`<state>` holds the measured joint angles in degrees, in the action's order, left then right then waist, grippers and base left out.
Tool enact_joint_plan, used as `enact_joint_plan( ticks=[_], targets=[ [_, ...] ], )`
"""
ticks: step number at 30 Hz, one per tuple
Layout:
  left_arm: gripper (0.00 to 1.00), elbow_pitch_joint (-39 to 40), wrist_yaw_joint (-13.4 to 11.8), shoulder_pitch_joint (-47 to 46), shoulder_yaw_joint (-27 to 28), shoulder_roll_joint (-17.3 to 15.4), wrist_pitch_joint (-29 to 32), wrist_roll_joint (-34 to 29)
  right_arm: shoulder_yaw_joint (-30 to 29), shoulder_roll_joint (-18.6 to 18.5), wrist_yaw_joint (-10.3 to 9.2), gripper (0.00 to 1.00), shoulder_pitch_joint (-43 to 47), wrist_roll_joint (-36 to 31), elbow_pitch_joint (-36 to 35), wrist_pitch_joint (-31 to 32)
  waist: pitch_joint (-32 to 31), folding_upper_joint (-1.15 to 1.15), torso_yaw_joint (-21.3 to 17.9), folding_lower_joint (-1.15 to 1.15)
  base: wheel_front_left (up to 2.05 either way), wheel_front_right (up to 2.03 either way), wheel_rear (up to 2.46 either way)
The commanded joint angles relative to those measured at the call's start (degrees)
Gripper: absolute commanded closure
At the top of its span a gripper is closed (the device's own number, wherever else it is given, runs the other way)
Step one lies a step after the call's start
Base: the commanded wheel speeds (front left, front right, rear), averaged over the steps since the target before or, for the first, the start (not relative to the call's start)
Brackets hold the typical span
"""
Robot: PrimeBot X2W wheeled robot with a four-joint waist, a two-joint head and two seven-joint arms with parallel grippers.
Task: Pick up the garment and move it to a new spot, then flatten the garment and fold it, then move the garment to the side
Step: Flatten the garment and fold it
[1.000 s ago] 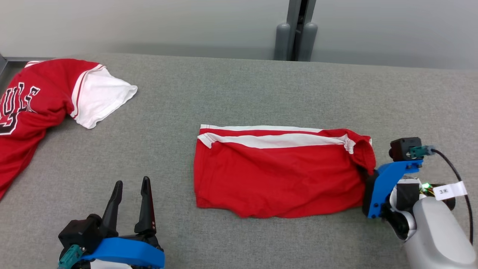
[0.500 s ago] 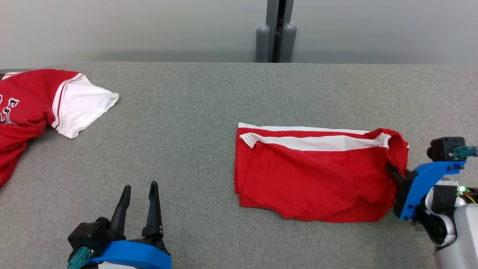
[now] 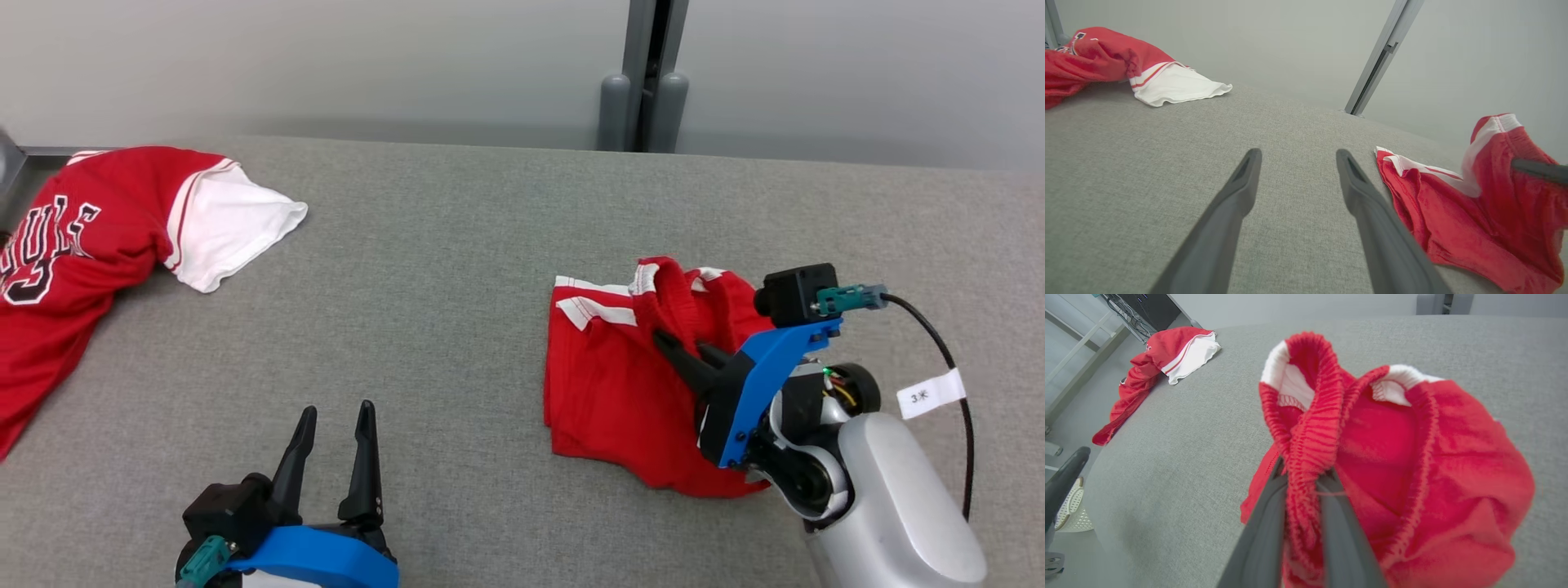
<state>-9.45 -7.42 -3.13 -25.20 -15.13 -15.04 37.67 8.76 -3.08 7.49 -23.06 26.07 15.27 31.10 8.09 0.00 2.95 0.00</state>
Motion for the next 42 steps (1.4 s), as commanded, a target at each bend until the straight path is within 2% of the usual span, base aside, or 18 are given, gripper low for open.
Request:
enact_joint_plan(
  ticks=[1, 6, 7, 8, 9, 16, 23, 28, 32, 35, 38, 42],
  targets=[
    [0.0, -0.1, 0.36, -0.8, -0.35, 0.24, 0.0, -0.26, 1.61, 0.16, 0.02, 1.0, -1.21, 2.17, 2.07, -1.29, -0.19, 0.0, 0.83, 0.0, 0.0, 0.0, 0.0],
    [0.0, -0.77, 0.86, -0.74, -0.62, 0.69, -0.02, -0.1, 5.22, 0.15, 0.01, 0.98, -4.22, 5.89, 10.09, -5.59, -0.61, 0.0, 2.69, 0.0, 0.0, 0.0, 0.0],
    [0.0, -0.92, 0.92, -0.69, -0.69, 0.81, -0.03, -0.08, 5.69, 0.15, 0.01, 0.84, -4.86, 6.38, 11.96, -6.49, -0.66, 0.0, 2.96, 0.0, 0.0, 0.0, 0.0],
    [0.0, -1.07, 0.87, -0.63, -0.7, 0.88, -0.04, -0.08, 6.21, 0.15, 0.02, 0.56, -5.5, 6.76, 13.6, -7.44, -0.72, 0.0, 3.17, 0.0, 0.0, 0.0, 0.0],
    [0.0, -1.19, 0.94, -0.57, -0.74, 1.0, -0.05, -0.08, 6.82, 0.15, 0.02, 0.0, -6.21, 7.15, 15.21, -8.43, -0.78, 0.0, 3.36, 0.0, 0.0, 0.0, 0.0],
    [0.0, -1.82, 1.23, -0.87, -0.63, 1.37, -0.11, -0.3, 13.5, 0.15, 0.01, 0.0, -9.79, 12.19, 20.27, -14.59, -1.0, 0.0, 3.39, 0.0, 0.0, 0.0, 0.0],
    [0.0, -1.21, 1.39, -2.21, -0.32, 1.28, -0.15, -1.07, 14.03, 0.1, 0.01, 0.0, -11.43, 6.01, 21.27, -22.62, -1.48, 0.0, 1.42, 0.0, 0.0, 0.0, 0.0],
    [0.0, -1.0, 1.17, -3.36, -0.35, 1.46, -0.17, -1.78, 9.18, 0.09, 0.01, 0.0, -8.61, -4.14, 20.03, -29.03, -2.36, 0.0, -0.25, 0.0, 0.0, 0.0, 0.0],
    [0.0, -1.4, 0.93, -4.03, -0.16, 1.77, -0.18, -2.15, 2.48, 0.01, 0.01, 0.0, -4.3, -13.04, 17.12, -33.71, -3.23, 0.0, -1.38, 0.0, 0.0, 0.0, 0.0],
    [0.0, -1.8, 0.66, -3.89, 0.0, 1.73, -0.2, -3.09, -2.85, 0.11, 0.01, 0.0, 0.92, -17.31, 13.87, -36.13, -3.71, 0.0, -1.7, 0.0, 0.0, 0.0, 0.0],
    [0.0, -1.85, 0.44, -2.29, 0.82, 1.94, -0.2, -4.02, -6.51, 0.16, 0.01, 0.0, 6.39, -18.37, 10.12, -38.27, -4.18, 0.0, -1.84, 0.0, 0.0, 0.0, 0.0],
    [0.0, -1.45, 0.17, -0.37, 2.09, 1.91, -0.17, -4.93, -8.63, 0.15, 0.01, 0.0, 11.61, -17.48, 7.07, -39.97, -4.55, 0.0, -1.86, 0.0, 0.0, 0.0, 0.0]
  ],
)
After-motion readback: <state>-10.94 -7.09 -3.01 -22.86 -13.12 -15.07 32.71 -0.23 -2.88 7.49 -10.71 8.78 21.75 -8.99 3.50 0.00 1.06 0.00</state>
